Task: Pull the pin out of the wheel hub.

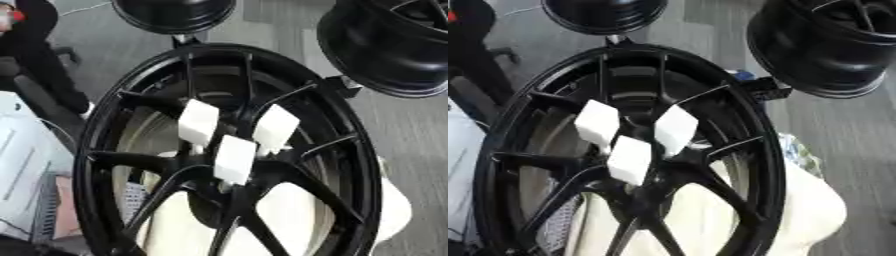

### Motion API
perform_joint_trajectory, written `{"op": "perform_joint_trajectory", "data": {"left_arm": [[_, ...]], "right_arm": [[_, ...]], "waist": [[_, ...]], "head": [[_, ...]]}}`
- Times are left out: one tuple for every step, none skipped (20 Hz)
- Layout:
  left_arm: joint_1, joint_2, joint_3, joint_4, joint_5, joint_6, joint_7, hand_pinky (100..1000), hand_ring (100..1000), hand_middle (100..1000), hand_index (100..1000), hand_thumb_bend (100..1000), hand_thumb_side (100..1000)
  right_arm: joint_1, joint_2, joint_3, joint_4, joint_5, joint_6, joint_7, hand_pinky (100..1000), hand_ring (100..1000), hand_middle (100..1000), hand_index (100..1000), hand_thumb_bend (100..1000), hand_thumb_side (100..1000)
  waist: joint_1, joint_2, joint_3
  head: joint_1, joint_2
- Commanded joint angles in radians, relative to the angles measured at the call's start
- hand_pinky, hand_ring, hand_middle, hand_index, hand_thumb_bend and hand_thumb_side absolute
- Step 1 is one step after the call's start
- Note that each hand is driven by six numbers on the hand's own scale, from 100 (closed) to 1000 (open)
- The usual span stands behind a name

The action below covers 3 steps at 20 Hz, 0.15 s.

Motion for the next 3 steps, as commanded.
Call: {"op": "perform_joint_trajectory", "data": {"left_arm": [[-0.01,0.014,0.01,-0.017,0.002,-0.005,0.001,785,624,621,799,100,710],[-0.009,0.015,0.011,-0.017,0.001,-0.006,0.002,785,624,621,799,100,708],[-0.008,0.016,0.011,-0.017,0.001,-0.006,0.002,785,624,621,799,100,708]], "right_arm": [[0.003,-0.027,-0.016,-0.072,0.004,0.053,0.0,767,695,666,766,198,232],[0.005,-0.036,-0.011,-0.077,0.013,0.069,0.008,773,704,672,770,219,227],[0.008,-0.049,-0.004,-0.079,0.025,0.084,0.02,779,711,676,773,232,225]], "waist": [[0.005,-0.016,0.001],[0.005,-0.017,0.003],[0.005,-0.018,0.004]], "head": [[0.0,-0.011],[0.0,-0.011],[0.0,-0.01]]}}
